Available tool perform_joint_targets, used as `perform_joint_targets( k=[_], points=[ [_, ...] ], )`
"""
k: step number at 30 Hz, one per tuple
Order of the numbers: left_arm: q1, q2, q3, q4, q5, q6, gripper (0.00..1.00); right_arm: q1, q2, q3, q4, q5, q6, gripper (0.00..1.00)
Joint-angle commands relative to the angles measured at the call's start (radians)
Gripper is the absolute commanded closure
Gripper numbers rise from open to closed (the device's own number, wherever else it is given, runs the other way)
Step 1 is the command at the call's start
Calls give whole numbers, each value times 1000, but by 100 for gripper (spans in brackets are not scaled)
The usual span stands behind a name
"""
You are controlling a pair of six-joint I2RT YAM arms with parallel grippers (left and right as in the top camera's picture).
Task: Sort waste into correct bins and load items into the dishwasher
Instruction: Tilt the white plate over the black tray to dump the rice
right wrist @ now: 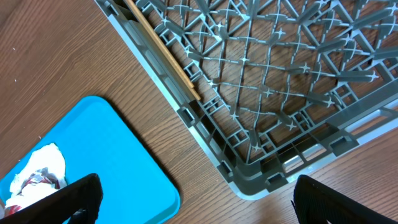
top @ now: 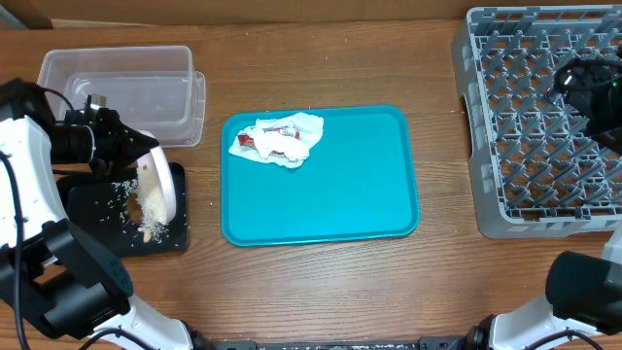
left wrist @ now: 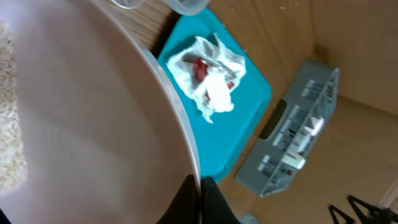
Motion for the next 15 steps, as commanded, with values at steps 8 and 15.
perform_joint_targets(
  k=[8,15],
  points=[
    [31,-26,26,-63,153,97,96,2,-11,2,5,6,5,0],
    [83,-26,26,-121,243,132,96,2,-11,2,5,6,5,0]
  ],
)
